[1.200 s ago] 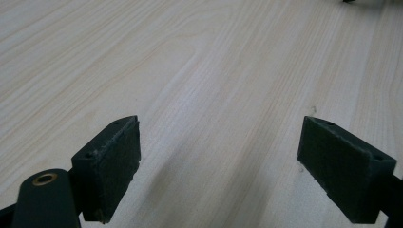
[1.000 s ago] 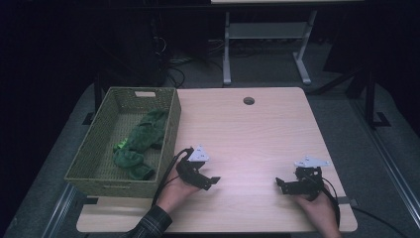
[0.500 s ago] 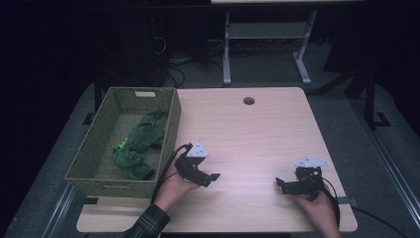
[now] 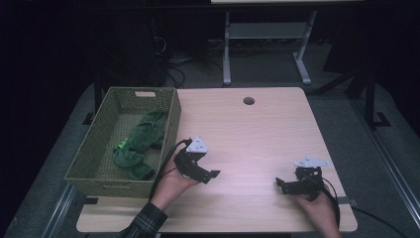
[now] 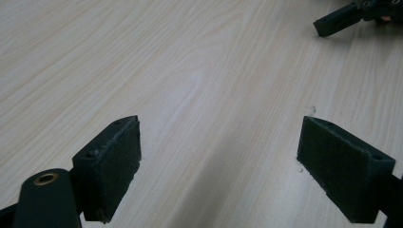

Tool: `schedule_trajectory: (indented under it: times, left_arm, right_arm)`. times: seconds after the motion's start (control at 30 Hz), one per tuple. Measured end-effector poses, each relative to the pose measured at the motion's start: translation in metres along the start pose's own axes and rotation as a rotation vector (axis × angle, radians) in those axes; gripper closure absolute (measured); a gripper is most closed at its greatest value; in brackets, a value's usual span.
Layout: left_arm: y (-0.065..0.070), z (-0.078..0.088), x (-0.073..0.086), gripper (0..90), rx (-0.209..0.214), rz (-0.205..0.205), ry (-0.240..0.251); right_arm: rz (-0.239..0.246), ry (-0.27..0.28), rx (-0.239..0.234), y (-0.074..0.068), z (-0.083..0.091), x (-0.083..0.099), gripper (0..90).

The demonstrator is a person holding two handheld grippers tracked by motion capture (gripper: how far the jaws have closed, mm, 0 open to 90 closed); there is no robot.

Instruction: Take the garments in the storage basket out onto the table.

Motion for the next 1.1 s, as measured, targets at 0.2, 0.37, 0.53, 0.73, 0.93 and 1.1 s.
schedule_trajectory:
  times: [0.2, 0.37, 0.53, 0.73, 0.93, 1.1]
  left_arm:
    - [-0.001, 0.003, -0.007, 14.1, 0.005, -0.001, 0.001]
    - [-0.001, 0.006, -0.013, 14.1, 0.013, 0.002, 0.003]
    - [-0.004, 0.009, -0.021, 14.1, 0.019, 0.002, 0.006]
    - [-0.008, 0.013, -0.027, 14.1, 0.026, 0.014, 0.017]
    - [-0.014, 0.019, -0.033, 14.2, 0.04, 0.004, 0.005]
    - [-0.02, 0.025, -0.037, 14.2, 0.044, 0.017, 0.024]
  right_arm:
    - [0.005, 0.003, 0.0, 0.0, 0.0, 0.0, 1.4]
    - [0.003, 0.003, 0.0, 0.0, 0.0, 0.0, 1.4]
    - [0.001, 0.003, 0.002, 0.0, 0.0, 0.0, 1.4]
    - [0.003, 0.003, 0.001, 0.0, 0.0, 0.0, 1.4]
    - [0.001, 0.003, 0.002, 0.0, 0.0, 0.0, 1.4]
    - [0.001, 0.003, 0.002, 0.0, 0.0, 0.0, 1.4]
Point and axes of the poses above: each handheld gripper's, and its own axes: z roughly backward along the jaws, x roughly out of its underside, y roughly to its right, the point moved 2 cm from there along -z, roughly forward along the jaws, and after that the axes turned 14 degrees about y, right-handed, at the moved point
